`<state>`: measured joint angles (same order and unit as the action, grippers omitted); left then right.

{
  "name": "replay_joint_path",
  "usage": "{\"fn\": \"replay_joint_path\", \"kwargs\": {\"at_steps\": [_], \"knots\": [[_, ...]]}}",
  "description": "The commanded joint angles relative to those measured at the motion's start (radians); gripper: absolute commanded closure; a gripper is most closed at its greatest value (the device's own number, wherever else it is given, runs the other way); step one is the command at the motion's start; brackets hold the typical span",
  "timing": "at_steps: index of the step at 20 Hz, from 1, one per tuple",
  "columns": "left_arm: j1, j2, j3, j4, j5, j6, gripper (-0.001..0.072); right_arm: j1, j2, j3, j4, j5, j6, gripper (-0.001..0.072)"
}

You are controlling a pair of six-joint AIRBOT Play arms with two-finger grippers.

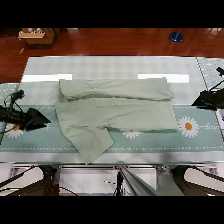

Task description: Fold the shirts.

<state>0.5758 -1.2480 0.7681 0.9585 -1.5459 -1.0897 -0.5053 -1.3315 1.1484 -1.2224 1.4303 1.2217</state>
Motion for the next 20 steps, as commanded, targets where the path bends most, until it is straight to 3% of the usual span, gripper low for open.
{"fn": "replay_joint_path", "kwargs": {"at_steps": [1,10,12,17,18,19,20], "knots": [[0.010,0.015,-0.166,-0.038,0.019,0.023,0.0240,-0.030,0.012,-0.043,0.050,-0.031,-0.023,0.0328],[-0.148,0.006,-0.234,-0.031,0.228,-0.050,0.0239,-0.029,0.016,-0.043,0.063,0.001,-0.009,0.0328],[-0.176,0.002,-0.234,-0.031,0.267,-0.070,0.0182,-0.029,0.017,-0.043,0.063,0.009,0.000,0.0329],[-0.320,-0.051,-0.234,-0.033,0.347,-0.101,0.0187,-0.029,0.058,-0.043,0.062,-0.003,0.008,0.0330],[-0.353,-0.068,-0.234,-0.033,0.352,-0.101,0.0206,-0.029,0.071,-0.043,0.062,-0.004,0.008,0.0330],[-0.380,-0.083,-0.234,-0.033,0.354,-0.101,0.0370,-0.029,0.085,-0.043,0.062,-0.004,0.008,0.0329],[-0.401,-0.095,-0.234,-0.033,0.354,-0.096,0.0583,-0.029,0.100,-0.043,0.062,-0.005,0.008,0.0330]]}}
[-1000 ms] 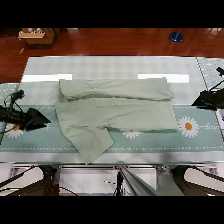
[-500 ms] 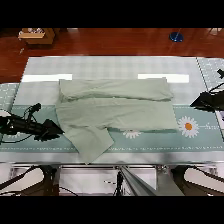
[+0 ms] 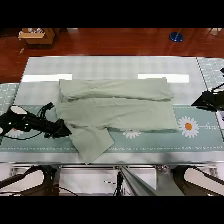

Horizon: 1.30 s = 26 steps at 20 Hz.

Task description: Fold the shirts.

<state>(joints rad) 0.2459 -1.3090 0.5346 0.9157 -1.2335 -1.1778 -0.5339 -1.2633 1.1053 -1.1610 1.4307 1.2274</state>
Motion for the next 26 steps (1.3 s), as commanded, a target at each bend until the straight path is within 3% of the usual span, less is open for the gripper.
{"fn": "replay_joint_path", "kwargs": {"at_steps": [1,4,6,8,13,26], "knots": [[-0.084,-0.039,-0.001,0.010,0.038,0.009,0.0663,0.000,0.047,0.000,-0.003,-0.007,0.002,0.0330],[-0.089,-0.039,-0.001,0.011,0.036,0.023,0.0675,-0.002,0.068,0.000,-0.081,-0.003,0.021,0.0329],[-0.089,-0.038,0.000,0.011,0.035,0.023,0.0675,-0.030,0.066,-0.026,-0.098,0.002,0.035,0.0246],[-0.089,-0.037,0.000,0.011,0.033,0.026,0.0676,-0.086,0.066,-0.093,-0.061,0.004,0.035,0.0212],[-0.089,-0.036,0.000,0.011,0.028,0.026,0.0676,-0.168,0.066,-0.264,0.095,-0.042,-0.016,0.0213],[-0.089,-0.036,0.000,0.011,0.021,0.025,0.0675,-0.095,0.066,-0.541,0.192,-0.283,-0.050,0.0215]]}}
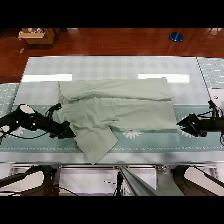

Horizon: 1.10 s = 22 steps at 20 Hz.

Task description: Fold the shirts.

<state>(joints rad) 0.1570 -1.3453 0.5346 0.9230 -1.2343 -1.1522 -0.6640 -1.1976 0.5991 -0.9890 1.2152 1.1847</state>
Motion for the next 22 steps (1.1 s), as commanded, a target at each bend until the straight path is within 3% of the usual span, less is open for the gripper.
{"fn": "replay_joint_path", "kwargs": {"at_steps": [1,3,4,6,7,9,14,18,22], "knots": [[0.000,0.000,0.000,0.003,0.021,-0.001,0.0675,0.063,0.000,-0.039,0.019,-0.101,0.002,0.0216],[0.000,0.000,0.000,0.004,0.021,0.000,0.0675,0.121,0.000,-0.040,0.023,-0.189,0.052,0.0270],[0.000,0.000,0.000,0.003,0.022,0.000,0.0675,0.150,0.000,-0.040,0.024,-0.221,0.087,0.0358],[0.000,0.002,0.000,0.003,0.014,0.000,0.0675,0.194,0.000,-0.039,0.047,-0.231,0.088,0.0657],[0.000,0.008,0.000,0.001,0.006,0.012,0.0675,0.198,0.001,-0.038,0.068,-0.217,0.079,0.0697],[0.000,0.043,0.015,0.000,-0.018,0.018,0.0677,0.197,0.027,-0.031,0.123,-0.185,0.011,0.0696],[0.003,0.269,0.169,-0.084,-0.039,0.013,0.0676,0.198,0.185,0.092,0.259,-0.173,-0.035,0.0697],[0.025,0.333,0.354,-0.113,-0.004,-0.024,0.0676,0.205,0.204,0.232,0.385,-0.180,-0.047,0.0697],[0.024,0.308,0.442,-0.132,0.092,-0.025,0.0676,0.306,0.187,0.284,0.371,-0.356,-0.045,0.0698]]}}
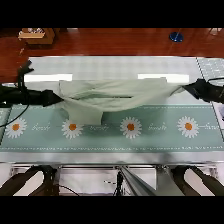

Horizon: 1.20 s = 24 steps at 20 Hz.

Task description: Fold the shirts.

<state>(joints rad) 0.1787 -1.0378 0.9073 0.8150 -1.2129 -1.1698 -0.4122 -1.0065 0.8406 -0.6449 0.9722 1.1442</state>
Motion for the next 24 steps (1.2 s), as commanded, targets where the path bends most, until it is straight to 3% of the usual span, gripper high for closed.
{"fn": "replay_joint_path", "kwargs": {"at_steps": [1,7,12,19,24], "knots": [[0.003,-0.012,0.073,-0.024,0.097,-0.014,0.0676,0.079,-0.024,0.045,0.024,-0.152,-0.005,0.0698],[0.004,-0.177,0.114,-0.039,0.225,-0.010,0.0677,0.198,-0.251,0.147,0.013,-0.330,-0.005,0.0698],[0.004,-0.387,0.262,-0.046,0.229,0.007,0.0676,0.216,-0.436,0.289,0.010,-0.384,0.006,0.0698],[-0.005,-0.589,0.472,-0.050,0.230,0.023,0.0676,0.216,-0.532,0.309,0.010,-0.464,0.006,0.0698],[-0.016,-0.694,0.502,-0.049,0.234,0.025,0.0675,0.240,-0.585,0.309,0.008,-0.487,0.004,0.0696]]}}
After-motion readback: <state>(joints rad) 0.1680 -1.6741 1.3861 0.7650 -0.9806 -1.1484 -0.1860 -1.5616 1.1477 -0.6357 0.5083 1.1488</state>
